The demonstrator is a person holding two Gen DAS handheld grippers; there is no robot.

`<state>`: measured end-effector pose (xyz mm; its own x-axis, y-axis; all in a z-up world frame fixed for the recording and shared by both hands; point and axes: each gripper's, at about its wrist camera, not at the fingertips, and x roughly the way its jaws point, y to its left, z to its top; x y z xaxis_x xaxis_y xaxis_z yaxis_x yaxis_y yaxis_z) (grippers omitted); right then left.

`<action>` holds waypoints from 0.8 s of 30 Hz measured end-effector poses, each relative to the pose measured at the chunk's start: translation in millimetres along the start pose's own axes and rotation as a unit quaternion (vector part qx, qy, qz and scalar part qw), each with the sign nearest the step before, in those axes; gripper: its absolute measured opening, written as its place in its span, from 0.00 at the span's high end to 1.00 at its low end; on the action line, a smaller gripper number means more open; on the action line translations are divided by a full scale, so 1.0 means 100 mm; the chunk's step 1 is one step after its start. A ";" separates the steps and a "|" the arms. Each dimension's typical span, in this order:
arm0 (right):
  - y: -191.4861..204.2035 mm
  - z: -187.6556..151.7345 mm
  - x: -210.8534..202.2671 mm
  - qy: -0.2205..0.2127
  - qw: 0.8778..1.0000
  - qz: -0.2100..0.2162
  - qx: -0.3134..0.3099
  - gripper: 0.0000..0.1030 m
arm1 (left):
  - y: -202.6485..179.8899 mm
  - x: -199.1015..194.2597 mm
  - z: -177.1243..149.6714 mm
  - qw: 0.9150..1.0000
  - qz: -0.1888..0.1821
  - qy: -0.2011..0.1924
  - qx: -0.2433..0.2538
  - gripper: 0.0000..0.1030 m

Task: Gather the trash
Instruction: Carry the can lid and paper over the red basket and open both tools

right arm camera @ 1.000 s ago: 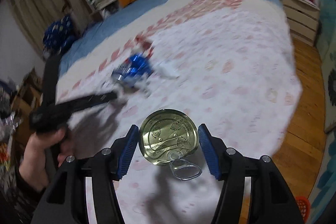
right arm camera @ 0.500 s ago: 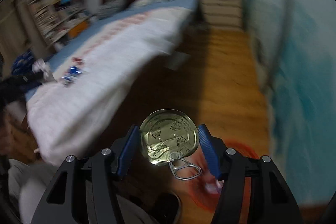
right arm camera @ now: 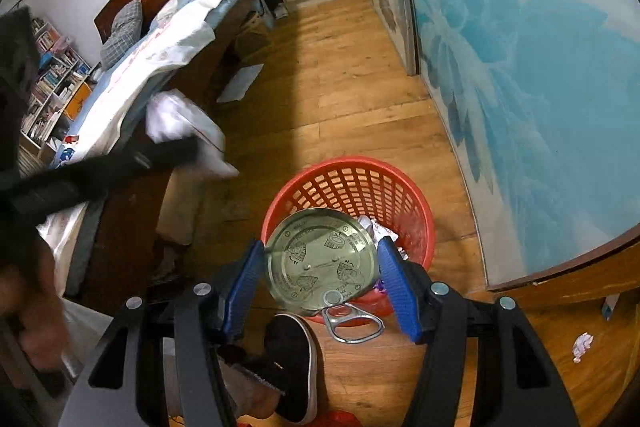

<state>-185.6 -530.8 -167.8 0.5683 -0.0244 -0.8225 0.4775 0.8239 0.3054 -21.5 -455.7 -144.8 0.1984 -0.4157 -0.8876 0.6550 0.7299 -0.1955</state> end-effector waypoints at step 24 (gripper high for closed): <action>0.11 0.12 0.74 0.039 0.999 -0.013 0.011 0.43 | 0.14 0.50 -0.04 0.998 0.041 0.038 0.005 0.58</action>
<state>-130.4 -530.1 -219.3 0.5016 -0.0006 -0.8651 0.5060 0.8113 0.2928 -5.6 -464.5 -193.4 0.1956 -0.3124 -0.9296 0.6466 0.7537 -0.1172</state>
